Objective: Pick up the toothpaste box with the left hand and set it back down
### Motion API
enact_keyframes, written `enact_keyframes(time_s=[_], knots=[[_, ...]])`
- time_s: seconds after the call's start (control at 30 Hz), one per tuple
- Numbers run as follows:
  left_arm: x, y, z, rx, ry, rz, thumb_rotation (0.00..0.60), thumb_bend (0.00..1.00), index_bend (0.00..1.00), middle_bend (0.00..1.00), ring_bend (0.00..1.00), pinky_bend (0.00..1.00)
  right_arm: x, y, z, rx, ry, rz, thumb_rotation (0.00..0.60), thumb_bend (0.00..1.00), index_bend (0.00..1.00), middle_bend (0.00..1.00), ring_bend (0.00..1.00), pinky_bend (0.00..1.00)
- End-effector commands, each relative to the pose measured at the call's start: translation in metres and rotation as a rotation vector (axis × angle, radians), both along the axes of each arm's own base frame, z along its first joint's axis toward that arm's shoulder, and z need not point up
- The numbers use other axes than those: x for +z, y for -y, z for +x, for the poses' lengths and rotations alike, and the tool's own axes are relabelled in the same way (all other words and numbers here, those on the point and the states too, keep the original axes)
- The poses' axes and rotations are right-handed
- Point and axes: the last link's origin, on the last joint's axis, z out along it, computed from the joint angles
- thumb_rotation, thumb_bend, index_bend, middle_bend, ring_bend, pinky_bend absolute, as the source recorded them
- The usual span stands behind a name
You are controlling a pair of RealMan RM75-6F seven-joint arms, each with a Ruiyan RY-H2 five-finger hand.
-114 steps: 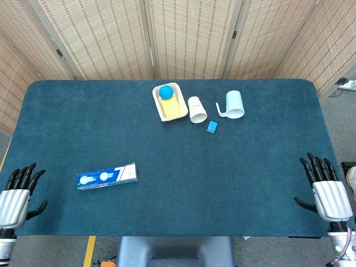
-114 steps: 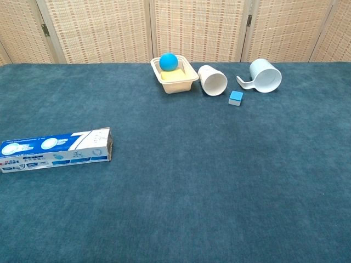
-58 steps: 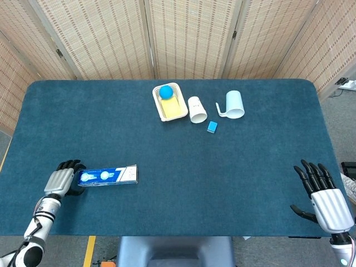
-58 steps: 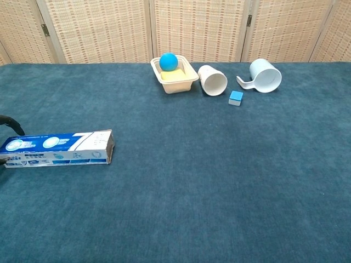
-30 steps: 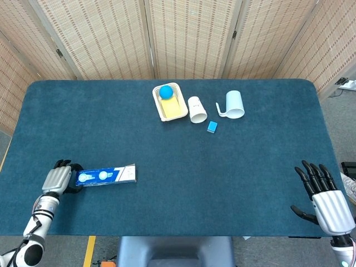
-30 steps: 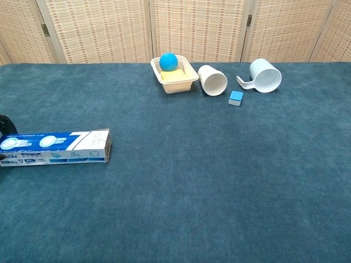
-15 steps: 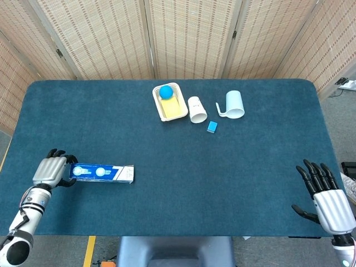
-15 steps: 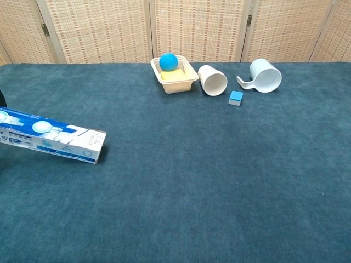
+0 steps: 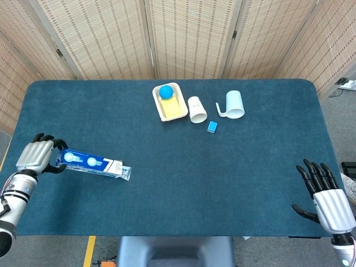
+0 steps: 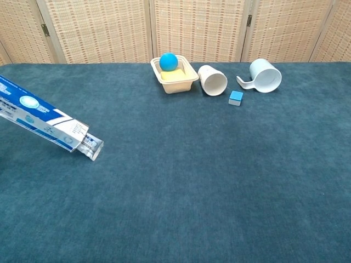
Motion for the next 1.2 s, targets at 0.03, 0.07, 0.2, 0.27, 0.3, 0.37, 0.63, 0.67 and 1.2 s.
enact_keyframes(time_s=[0.03, 0.07, 0.2, 0.27, 0.3, 0.37, 0.63, 0.67, 1.2], knots=[[0.010, -0.002, 0.015, -0.017, 0.029, -0.011, 0.600, 0.32, 0.44, 0.43, 0.17, 0.00, -0.001, 0.001, 0.000, -0.001, -0.004, 0.004, 0.600, 0.13, 0.00, 0.00, 0.00, 0.00], [0.014, -0.002, 0.020, -0.025, 0.028, -0.014, 0.600, 0.32, 0.44, 0.43, 0.17, 0.00, -0.002, 0.001, 0.000, -0.001, -0.005, 0.006, 0.600, 0.13, 0.00, 0.00, 0.00, 0.00], [0.027, -0.002, 0.034, -0.044, 0.036, -0.011, 0.600, 0.32, 0.44, 0.43, 0.17, 0.00, -0.003, 0.001, 0.001, -0.002, -0.009, 0.009, 0.600, 0.13, 0.00, 0.00, 0.00, 0.00], [0.031, -0.001, 0.039, -0.050, 0.038, -0.007, 0.600, 0.32, 0.44, 0.43, 0.17, 0.00, -0.002, 0.001, 0.001, -0.004, -0.010, 0.008, 0.600, 0.13, 0.00, 0.00, 0.00, 0.00], [0.032, -0.001, 0.039, -0.051, 0.038, -0.006, 0.600, 0.32, 0.44, 0.43, 0.17, 0.00, -0.002, 0.001, 0.000, -0.004, -0.010, 0.008, 0.600, 0.13, 0.00, 0.00, 0.00, 0.00], [0.035, 0.000, 0.042, -0.056, 0.037, -0.003, 0.600, 0.32, 0.44, 0.43, 0.17, 0.00, -0.003, 0.001, 0.000, -0.005, -0.009, 0.008, 0.600, 0.13, 0.00, 0.00, 0.00, 0.00], [0.070, 0.012, 0.068, -0.056, 0.022, 0.011, 0.600, 0.32, 0.44, 0.43, 0.17, 0.00, -0.002, 0.001, 0.001, -0.001, -0.007, 0.010, 0.600, 0.13, 0.00, 0.00, 0.00, 0.00], [0.073, 0.014, 0.072, -0.057, 0.015, 0.004, 0.600, 0.32, 0.44, 0.43, 0.17, 0.00, -0.002, 0.000, 0.001, 0.000, -0.007, 0.012, 0.600, 0.13, 0.00, 0.00, 0.00, 0.00], [0.106, 0.028, 0.105, -0.099, -0.104, 0.069, 0.600, 0.32, 0.43, 0.43, 0.17, 0.00, -0.007, 0.000, 0.003, 0.001, -0.027, 0.011, 0.600, 0.13, 0.00, 0.00, 0.00, 0.00]])
